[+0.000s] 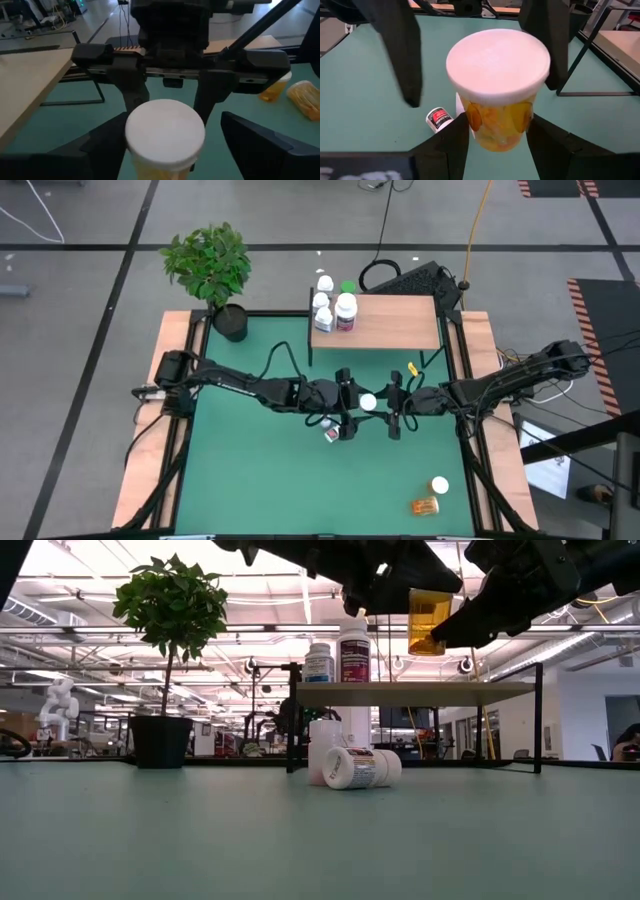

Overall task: Pick and place medicine bottles onto shelf by color
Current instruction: Put the top orange pill bottle on the shelf

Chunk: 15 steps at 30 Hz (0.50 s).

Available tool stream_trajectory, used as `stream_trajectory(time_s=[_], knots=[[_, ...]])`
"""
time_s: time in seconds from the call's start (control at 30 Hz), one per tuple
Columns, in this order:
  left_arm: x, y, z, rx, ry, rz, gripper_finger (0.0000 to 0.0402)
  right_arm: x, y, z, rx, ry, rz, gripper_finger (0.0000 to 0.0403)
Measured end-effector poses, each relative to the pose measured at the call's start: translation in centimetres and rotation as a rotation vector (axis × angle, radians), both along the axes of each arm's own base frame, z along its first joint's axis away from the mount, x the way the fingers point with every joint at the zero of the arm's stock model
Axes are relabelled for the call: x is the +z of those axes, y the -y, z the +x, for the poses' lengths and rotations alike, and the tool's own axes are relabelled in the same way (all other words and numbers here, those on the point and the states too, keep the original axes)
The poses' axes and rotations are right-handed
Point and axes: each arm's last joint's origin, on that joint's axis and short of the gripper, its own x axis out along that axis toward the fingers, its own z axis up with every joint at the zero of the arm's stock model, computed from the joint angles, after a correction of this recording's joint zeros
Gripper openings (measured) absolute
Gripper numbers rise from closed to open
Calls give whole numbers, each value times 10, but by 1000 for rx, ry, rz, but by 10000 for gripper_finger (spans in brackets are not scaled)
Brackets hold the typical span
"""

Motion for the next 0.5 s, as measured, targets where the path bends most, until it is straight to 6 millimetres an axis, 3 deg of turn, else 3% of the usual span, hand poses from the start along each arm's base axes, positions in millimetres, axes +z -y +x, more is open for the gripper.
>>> stream_trajectory(time_s=[0.3, 0.5], knots=[[0, -7, 1, 22, 2, -11, 216, 0, 0, 0, 3, -5, -6, 178], [1, -16, 2, 102, 18, -20, 212, 0, 3, -1, -64, -1, -80, 223]])
